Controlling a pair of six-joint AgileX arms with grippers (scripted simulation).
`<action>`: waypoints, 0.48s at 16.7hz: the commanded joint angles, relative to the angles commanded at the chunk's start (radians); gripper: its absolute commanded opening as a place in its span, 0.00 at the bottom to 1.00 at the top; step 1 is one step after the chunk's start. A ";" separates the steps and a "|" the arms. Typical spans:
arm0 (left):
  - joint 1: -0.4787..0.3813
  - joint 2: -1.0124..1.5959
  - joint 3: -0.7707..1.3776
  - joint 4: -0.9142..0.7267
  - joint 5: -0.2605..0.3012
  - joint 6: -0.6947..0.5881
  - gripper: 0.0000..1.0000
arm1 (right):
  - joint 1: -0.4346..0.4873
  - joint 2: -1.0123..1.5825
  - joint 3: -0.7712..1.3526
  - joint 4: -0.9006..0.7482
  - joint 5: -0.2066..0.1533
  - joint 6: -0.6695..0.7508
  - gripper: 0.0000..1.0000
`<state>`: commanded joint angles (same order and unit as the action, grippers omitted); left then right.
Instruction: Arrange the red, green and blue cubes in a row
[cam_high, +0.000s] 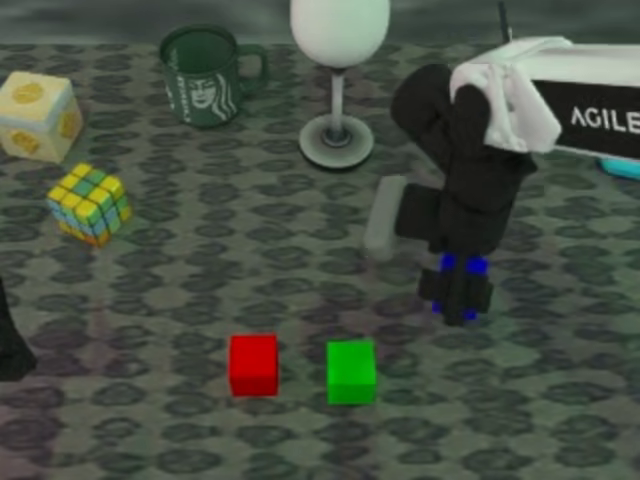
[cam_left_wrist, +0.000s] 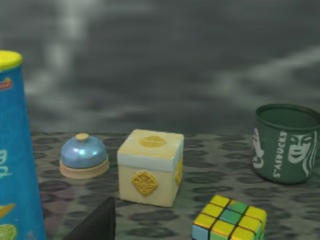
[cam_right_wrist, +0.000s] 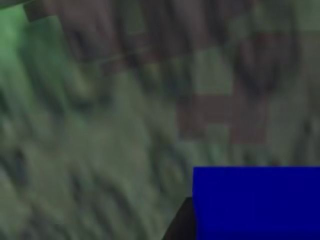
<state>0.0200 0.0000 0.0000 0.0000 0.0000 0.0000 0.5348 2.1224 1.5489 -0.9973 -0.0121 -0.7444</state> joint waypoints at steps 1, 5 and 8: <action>0.000 0.000 0.000 0.000 0.000 0.000 1.00 | 0.000 -0.016 0.022 -0.035 0.000 0.001 0.00; 0.000 0.000 0.000 0.000 0.000 0.000 1.00 | 0.002 -0.043 0.056 -0.083 0.000 0.000 0.00; 0.000 0.000 0.000 0.000 0.000 0.000 1.00 | 0.001 -0.043 0.050 -0.081 0.000 -0.001 0.00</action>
<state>0.0200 0.0000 0.0000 0.0000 0.0000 0.0000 0.5356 2.0799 1.5989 -1.0781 -0.0124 -0.7449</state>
